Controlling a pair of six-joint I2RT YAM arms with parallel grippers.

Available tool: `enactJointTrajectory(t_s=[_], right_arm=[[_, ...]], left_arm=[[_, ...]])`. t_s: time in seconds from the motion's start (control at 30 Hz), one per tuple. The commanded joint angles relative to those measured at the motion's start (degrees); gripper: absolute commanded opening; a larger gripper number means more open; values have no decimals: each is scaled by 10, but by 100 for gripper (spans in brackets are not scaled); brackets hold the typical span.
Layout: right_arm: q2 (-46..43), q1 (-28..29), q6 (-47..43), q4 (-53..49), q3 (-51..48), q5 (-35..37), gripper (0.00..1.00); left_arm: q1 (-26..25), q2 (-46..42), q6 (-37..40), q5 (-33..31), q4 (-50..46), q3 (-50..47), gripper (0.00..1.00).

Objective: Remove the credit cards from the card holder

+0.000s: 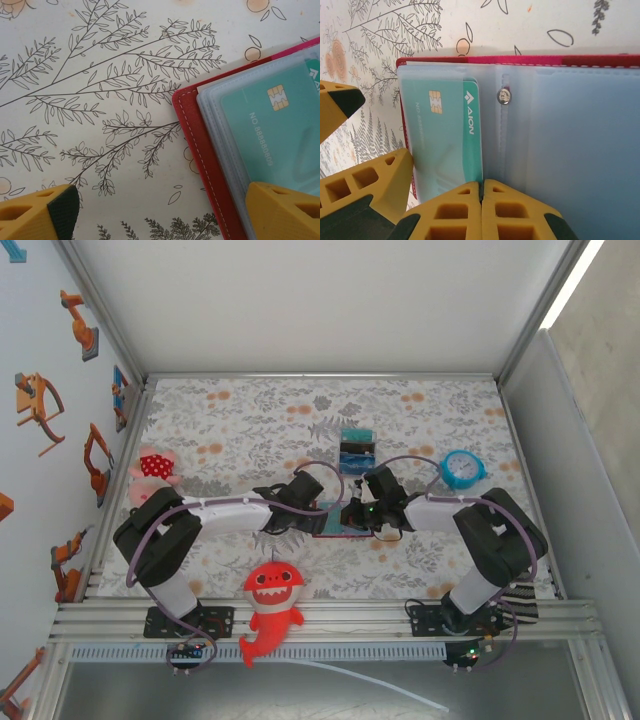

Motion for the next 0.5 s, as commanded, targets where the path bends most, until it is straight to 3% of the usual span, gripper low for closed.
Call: enactJointTrajectory(t_s=[0.0, 0.47], right_arm=[[-4, -2, -8, -28, -4, 25, 0], [-28, -3, -26, -71, 9, 53, 0]], left_arm=[[3, -6, 6, -8, -31, 5, 88], [9, 4, 8, -14, -24, 2, 91]])
